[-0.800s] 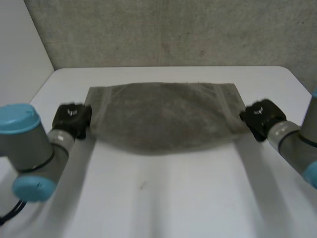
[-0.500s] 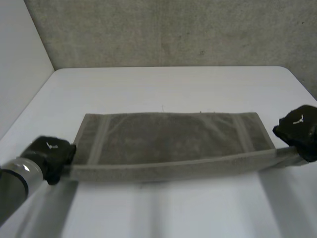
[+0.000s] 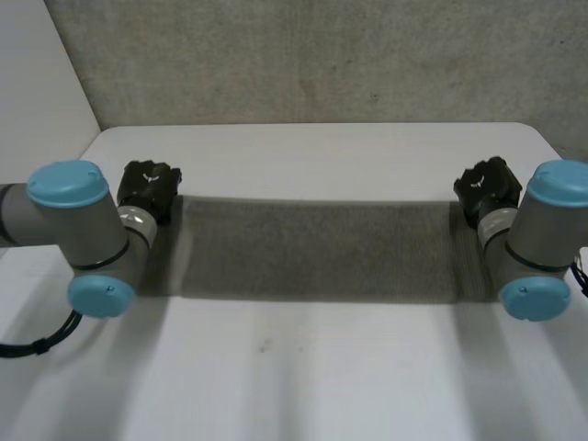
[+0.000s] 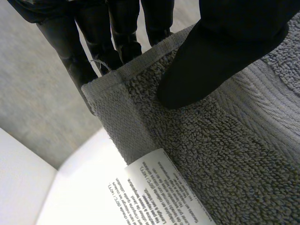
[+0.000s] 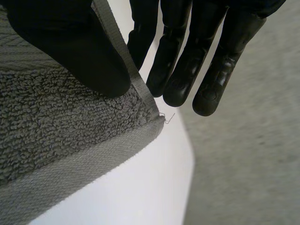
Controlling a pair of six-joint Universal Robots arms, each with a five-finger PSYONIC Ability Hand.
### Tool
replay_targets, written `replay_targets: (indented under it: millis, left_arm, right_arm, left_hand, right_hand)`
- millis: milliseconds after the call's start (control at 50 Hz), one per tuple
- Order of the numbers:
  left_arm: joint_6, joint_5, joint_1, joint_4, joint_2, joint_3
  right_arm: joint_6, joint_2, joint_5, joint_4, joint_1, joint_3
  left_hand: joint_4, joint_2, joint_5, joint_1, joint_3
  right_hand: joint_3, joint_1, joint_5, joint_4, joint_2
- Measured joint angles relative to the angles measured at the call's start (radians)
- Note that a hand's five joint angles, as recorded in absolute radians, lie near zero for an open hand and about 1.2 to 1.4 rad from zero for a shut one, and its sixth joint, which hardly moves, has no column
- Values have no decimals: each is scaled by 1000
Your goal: Fold the laundry
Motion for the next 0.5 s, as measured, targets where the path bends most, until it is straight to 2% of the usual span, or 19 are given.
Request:
replay_targets:
  millis: [100,140,160,180,200,220,240,260,340,420,500]
  left_arm:
    - [1,1,-1,54,-62,75]
    - [3,3,-2,62,-81,97]
    - [4,4,-2,65,-91,109]
    - [5,5,-3,67,-105,124]
    - [5,5,-3,67,-105,124]
    - [6,5,-4,66,-115,132]
    - [6,5,-7,65,-119,135]
    - [6,4,-8,65,-119,134]
    - [1,2,-17,61,-86,108]
    - [-4,2,-21,61,-22,63]
    - [-12,3,-25,64,119,-41]
  right_arm:
    - [-10,43,-2,-128,5,-20]
    - [-12,56,-2,-156,8,-29]
    - [-12,63,-3,-167,11,-35]
    - [-13,77,-3,-182,16,-47]
    - [-13,77,-3,-182,16,-47]
    - [-13,87,-3,-191,21,-57]
    - [-10,93,-3,-194,25,-65]
    - [-8,92,-3,-194,27,-67]
    - [19,40,0,-180,29,-49]
    - [61,-36,1,-163,27,-13]
    - [167,-199,-7,-89,23,56]
  left_hand:
    - [-7,-8,0,-2,-7]
    - [-82,-82,-52,-52,-82]
    - [-82,-82,-52,-52,-82]
    - [-392,-409,-384,-407,-390]
    - [-392,-409,-384,-407,-390]
    - [-583,-583,-569,-578,-580]
    - [-702,-720,-684,-704,-700]
    - [-805,-821,-784,-805,-801]
    - [-1004,-1004,-974,-978,-1001]
    - [-1029,-1030,-991,-1000,-1028]
    - [-1043,-1045,-998,-1015,-1044]
  right_hand:
    - [0,0,0,0,0]
    - [-42,-37,-38,-44,-40]
    - [-186,-165,-168,-189,-205]
    - [-186,-165,-168,-189,-205]
    - [-186,-165,-168,-189,-205]
    - [-626,-586,-596,-630,-650]
    - [-880,-738,-848,-889,-885]
    - [-940,-757,-901,-943,-928]
    - [-972,-760,-927,-962,-951]
    - [-972,-760,-928,-962,-951]
    - [-972,-760,-929,-962,-951]
